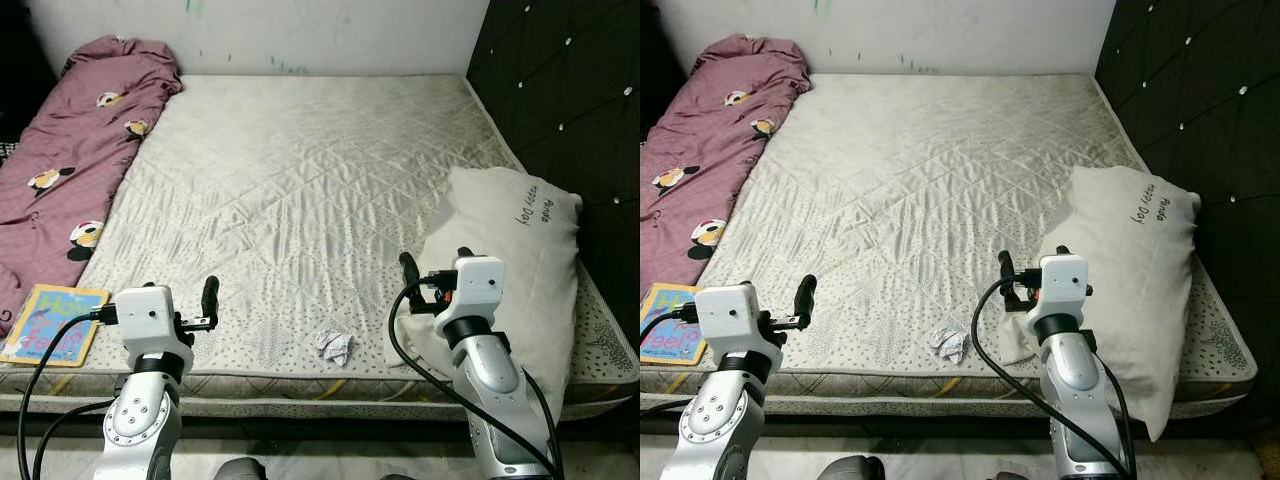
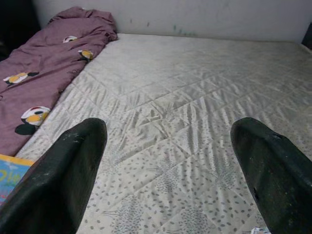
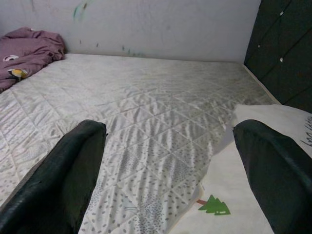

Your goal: Clean up the room

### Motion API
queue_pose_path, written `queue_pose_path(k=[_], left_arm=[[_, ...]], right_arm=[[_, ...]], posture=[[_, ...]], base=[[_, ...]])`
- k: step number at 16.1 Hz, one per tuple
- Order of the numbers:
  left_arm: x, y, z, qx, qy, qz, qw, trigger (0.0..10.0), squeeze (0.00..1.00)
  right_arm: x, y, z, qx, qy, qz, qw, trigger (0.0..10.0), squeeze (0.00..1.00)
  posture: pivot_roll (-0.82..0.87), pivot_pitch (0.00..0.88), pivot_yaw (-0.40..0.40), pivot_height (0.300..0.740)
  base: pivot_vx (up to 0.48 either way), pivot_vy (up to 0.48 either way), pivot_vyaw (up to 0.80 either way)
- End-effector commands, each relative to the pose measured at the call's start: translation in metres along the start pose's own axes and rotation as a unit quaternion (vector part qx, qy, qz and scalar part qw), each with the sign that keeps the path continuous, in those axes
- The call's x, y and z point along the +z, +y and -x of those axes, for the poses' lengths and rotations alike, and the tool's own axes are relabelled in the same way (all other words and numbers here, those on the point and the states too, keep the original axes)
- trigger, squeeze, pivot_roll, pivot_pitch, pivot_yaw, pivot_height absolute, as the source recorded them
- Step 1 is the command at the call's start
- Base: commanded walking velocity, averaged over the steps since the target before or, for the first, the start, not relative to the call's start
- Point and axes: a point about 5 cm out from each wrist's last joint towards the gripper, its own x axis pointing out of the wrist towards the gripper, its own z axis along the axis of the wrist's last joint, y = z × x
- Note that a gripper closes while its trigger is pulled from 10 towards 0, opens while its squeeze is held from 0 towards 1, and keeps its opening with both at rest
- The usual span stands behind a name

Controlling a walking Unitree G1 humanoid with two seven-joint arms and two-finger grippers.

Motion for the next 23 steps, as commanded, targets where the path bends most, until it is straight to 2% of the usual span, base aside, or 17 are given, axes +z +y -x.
queue_pose_path(k=[1,5,14,17,19,23], left_arm=[[-0.0025,0.0024,-0.0006,0.002,0.007,-0.003,1.000,10.0,0.00],[-0.0023,0.0026,-0.0013,0.003,0.005,-0.004,1.000,10.0,0.00],[-0.0018,0.0011,-0.0026,-0.001,0.005,-0.009,1.000,10.0,0.00],[0.0006,0.0011,-0.0046,0.008,-0.004,-0.018,1.000,10.0,0.00],[0.0008,0.0003,-0.0037,-0.004,-0.001,0.001,1.000,10.0,0.00],[0.0004,-0.0007,-0.0023,-0.012,0.003,0.004,1.000,10.0,0.00]], right_arm=[[0.0044,0.0009,-0.0014,-0.001,-0.009,-0.002,1.000,10.0,0.00],[0.0041,0.0022,-0.0018,0.005,-0.010,-0.005,1.000,10.0,0.00],[0.0037,0.0036,-0.0013,0.013,-0.008,-0.011,1.000,10.0,0.00],[0.0033,0.0043,-0.0015,0.018,-0.006,-0.010,1.000,10.0,0.00],[0.0041,0.0068,-0.0016,0.030,-0.008,-0.006,1.000,10.0,0.00],[0.0047,0.0073,-0.0021,0.034,-0.007,-0.006,0.999,10.0,0.00]], posture=[[0.04,0.035,0.004,0.740],[0.04,0.032,0.004,0.728],[0.03,0.037,0.004,0.629],[0.03,0.040,0.003,0.629],[0.03,0.045,0.002,0.629],[0.03,0.054,-0.003,0.629]], base=[[0.000,0.000,0.00],[0.000,0.000,0.00],[0.000,0.000,0.00],[0.000,0.000,0.00],[0.000,0.000,0.00],[0.000,0.000,0.00]])
